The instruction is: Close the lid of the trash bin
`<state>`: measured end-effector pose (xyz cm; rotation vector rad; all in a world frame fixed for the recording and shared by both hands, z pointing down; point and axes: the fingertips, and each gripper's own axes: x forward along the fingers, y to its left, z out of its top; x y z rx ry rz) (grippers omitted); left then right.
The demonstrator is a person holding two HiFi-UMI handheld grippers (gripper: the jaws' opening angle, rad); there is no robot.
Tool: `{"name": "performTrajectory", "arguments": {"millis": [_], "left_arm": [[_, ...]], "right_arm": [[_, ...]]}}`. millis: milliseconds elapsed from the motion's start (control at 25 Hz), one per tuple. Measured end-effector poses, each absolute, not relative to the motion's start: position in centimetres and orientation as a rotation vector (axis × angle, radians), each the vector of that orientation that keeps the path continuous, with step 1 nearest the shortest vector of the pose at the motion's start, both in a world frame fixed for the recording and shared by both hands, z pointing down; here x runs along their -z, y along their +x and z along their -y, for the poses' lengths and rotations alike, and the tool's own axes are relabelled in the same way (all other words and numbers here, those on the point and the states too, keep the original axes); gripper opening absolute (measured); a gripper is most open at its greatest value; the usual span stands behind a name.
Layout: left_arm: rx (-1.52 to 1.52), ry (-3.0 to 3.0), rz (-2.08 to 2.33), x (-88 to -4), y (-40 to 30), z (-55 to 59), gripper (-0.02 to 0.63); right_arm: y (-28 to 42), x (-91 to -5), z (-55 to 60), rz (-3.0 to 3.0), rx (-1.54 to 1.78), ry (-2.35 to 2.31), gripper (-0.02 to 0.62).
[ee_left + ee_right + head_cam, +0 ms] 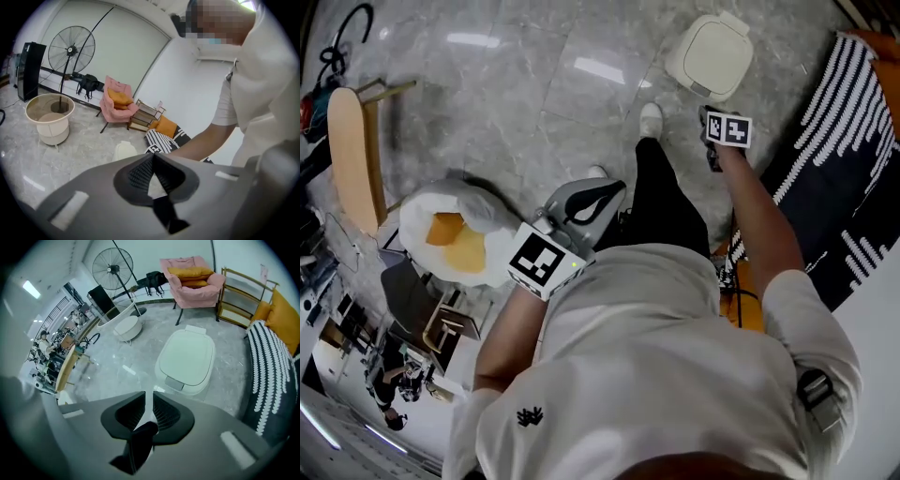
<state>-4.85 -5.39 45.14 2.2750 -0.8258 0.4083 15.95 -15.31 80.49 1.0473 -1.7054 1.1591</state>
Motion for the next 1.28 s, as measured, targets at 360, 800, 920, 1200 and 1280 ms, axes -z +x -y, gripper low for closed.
{"name": "performTrajectory", "arguments": {"millis": [360, 800, 920, 1200, 1280], "left_arm": [[-0.332, 2.436, 0.834, -40.3, -8.9, -2.0, 0.057], [-0.316, 2.55, 0.881, -35.7, -14.1, -10.6, 0.058], [-0.303, 2.558, 0.905, -35.0, -15.3, -12.4, 0.057], [-0.319, 2.563, 0.883, -34.9, -16.7, -16.5, 0.057], [-0.326, 2.574, 0.879, -34.6, -16.7, -17.2, 0.057]], "right_arm": [[11.9, -67.6, 6.5, 1.915, -0.976, 1.038, 0.049], [4.8, -51.2, -6.0, 2.184, -0.714, 1.027, 0.049], [2.8, -48.7, -9.7, 2.243, -0.703, 1.015, 0.043], [0.4, -43.5, -14.5, 2.363, -0.677, 1.051, 0.038], [0.4, -42.0, -15.1, 2.388, -0.653, 1.071, 0.038]]}}
